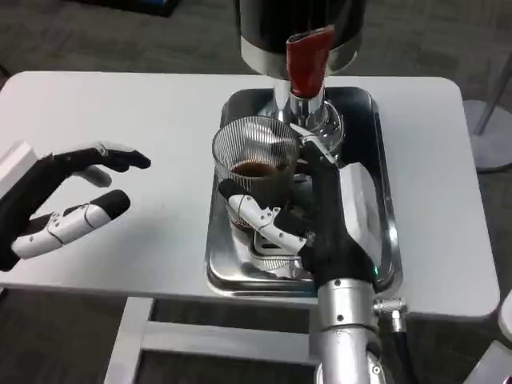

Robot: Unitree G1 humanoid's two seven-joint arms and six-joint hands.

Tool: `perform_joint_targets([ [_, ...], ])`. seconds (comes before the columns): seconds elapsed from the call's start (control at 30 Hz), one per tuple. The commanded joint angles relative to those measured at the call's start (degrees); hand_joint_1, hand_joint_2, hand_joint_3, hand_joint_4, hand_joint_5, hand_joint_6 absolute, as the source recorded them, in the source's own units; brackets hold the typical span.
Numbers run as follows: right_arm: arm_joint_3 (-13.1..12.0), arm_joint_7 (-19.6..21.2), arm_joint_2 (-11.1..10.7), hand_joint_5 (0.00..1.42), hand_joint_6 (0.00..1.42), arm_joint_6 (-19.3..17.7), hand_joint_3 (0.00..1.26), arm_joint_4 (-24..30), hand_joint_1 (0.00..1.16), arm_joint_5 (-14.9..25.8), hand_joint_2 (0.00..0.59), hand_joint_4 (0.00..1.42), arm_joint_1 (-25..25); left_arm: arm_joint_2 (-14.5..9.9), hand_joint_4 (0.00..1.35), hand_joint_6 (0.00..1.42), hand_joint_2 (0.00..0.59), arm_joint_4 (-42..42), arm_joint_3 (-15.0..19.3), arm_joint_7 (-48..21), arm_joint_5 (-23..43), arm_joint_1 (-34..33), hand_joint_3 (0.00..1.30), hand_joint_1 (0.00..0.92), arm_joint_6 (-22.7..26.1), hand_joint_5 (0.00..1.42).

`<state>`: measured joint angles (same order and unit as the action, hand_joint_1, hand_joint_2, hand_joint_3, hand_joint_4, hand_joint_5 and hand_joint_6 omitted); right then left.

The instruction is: Grasp the cup under the faucet to collect the drink, then remove the cup.

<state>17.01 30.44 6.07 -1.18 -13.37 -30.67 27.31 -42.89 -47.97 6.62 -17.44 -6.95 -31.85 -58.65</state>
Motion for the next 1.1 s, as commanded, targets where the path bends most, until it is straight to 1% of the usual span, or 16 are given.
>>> perform_joint_targets([
  [0.03, 0.47, 2.05, 1.02, 0.55, 0.74, -1.88, 0.42, 0.68, 0.68, -0.87, 0.265, 0.48, -1.58, -1.15, 0.32, 0.47, 0.129, 0.39, -0.02, -0.60, 0.65, 1.19, 0.42, 0.000, -0.87, 0.32],
  [0.23, 0.17, 3.94, 0.89, 0.62, 0.84, -2.67, 0.47, 1.46, 0.69, -1.71, 0.270, 0.54, -2.27, -0.95, 0.32, 0.48, 0.130, 0.55, -0.17, -0.53, 0.57, 0.92, 0.42, 0.000, -0.83, 0.31],
  [0.67, -1.12, 5.42, 0.30, 0.71, 0.96, -3.91, 0.54, 3.79, 0.69, -2.47, 0.271, 0.61, -3.78, -0.50, 0.32, 0.48, 0.131, 0.34, -0.89, -0.50, 0.41, -0.87, 0.42, 0.000, -0.43, 0.31],
  [0.8, -1.40, 6.05, -0.32, 0.74, 1.00, -3.92, 0.56, 5.25, 0.70, -3.11, 0.262, 0.64, -4.46, -0.32, 0.32, 0.48, 0.131, -0.01, -1.15, -0.63, 0.44, -1.78, 0.42, 0.000, -0.43, 0.31],
  [0.97, -1.82, 5.62, -1.29, 0.78, 1.07, -3.30, 0.57, 8.63, 0.71, -3.51, 0.274, 0.65, -6.22, 0.17, 0.32, 0.48, 0.131, 0.18, -1.40, -0.98, 0.89, -3.10, 0.41, 0.000, -0.44, 0.31],
  [1.1, -2.23, 5.01, -1.85, 0.81, 1.12, -2.73, 0.57, 11.31, 0.70, -4.32, 0.272, 0.67, -7.71, 0.67, 0.32, 0.48, 0.129, -0.16, -1.56, -1.46, 1.11, -4.38, 0.41, 0.000, -0.26, 0.31],
])
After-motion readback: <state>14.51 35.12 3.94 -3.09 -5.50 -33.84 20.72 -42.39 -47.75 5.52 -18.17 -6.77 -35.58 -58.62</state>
